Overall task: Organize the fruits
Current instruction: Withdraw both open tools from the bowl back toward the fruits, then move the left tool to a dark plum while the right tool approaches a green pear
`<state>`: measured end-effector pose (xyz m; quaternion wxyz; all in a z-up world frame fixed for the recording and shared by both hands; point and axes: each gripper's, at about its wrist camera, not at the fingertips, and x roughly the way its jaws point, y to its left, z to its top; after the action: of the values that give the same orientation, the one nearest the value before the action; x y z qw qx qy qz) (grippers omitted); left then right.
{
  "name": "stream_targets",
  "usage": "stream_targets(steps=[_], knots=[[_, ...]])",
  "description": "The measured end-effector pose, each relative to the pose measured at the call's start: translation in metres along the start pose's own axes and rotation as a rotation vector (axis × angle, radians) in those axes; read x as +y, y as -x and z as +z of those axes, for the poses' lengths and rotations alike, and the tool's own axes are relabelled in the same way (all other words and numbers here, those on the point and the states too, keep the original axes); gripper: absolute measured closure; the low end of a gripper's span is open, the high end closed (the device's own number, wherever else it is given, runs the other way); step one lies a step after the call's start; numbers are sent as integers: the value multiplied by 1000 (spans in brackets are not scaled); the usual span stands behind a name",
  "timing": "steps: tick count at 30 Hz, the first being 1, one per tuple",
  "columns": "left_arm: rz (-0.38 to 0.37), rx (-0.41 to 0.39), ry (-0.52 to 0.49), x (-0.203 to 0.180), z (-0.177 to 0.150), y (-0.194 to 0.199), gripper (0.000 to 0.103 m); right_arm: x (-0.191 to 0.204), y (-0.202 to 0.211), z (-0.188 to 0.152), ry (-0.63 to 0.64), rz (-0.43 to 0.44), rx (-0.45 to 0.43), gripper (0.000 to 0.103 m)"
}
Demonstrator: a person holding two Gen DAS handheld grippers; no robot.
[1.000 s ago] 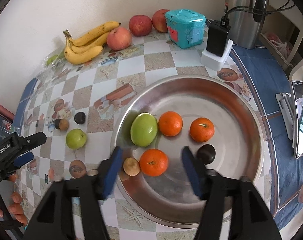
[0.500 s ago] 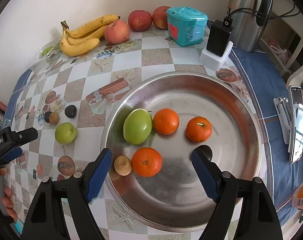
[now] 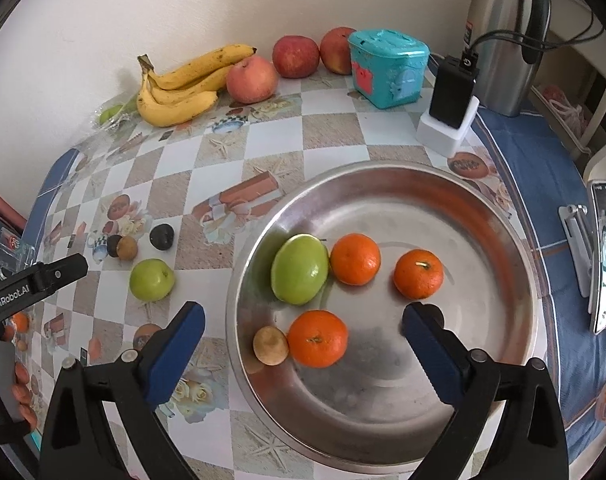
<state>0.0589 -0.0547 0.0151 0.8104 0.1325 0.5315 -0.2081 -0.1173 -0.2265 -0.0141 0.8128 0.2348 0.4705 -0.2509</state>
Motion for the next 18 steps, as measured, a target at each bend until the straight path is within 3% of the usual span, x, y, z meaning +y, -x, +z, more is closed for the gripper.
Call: stream_targets(steps=[9,18], knots=[[-36,-65,-3,15,14,4,0,9,0,4,11,-3,-31,4],[-44,-90,51,47,21,1,0,37,0,11,1,49,-56,4]])
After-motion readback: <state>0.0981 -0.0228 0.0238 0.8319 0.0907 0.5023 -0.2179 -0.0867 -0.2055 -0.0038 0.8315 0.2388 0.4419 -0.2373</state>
